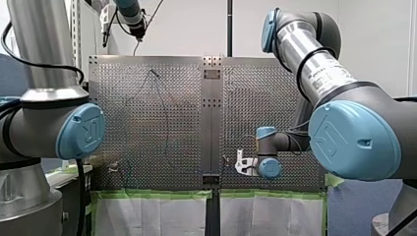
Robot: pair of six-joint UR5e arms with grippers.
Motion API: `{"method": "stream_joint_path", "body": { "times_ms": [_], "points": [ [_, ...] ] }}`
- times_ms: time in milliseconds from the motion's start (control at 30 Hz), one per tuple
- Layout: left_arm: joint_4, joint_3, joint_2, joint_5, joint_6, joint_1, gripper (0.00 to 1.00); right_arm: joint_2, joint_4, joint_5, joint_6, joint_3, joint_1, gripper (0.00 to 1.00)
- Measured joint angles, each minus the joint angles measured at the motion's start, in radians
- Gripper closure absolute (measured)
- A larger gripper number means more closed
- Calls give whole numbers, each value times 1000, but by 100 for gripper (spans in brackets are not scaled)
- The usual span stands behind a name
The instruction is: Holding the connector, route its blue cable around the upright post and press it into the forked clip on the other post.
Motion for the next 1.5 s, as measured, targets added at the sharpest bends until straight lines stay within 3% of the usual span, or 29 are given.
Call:
{"method": "stream_joint_path", "body": {
  "times_ms": [433,733,1100,1500],
  "points": [
    [-103,20,-112,-23,9,-30,0,0,3,-1,-3,0,0,100],
    [-73,20,-177,-5,3,-40,0,0,2,0,-6,0,4,100],
    [-62,20,-194,-9,1,-47,0,0,3,0,-6,0,6,100],
    [-67,20,-195,-67,-13,-55,0,0,3,0,-7,0,6,100]
  ]
}}
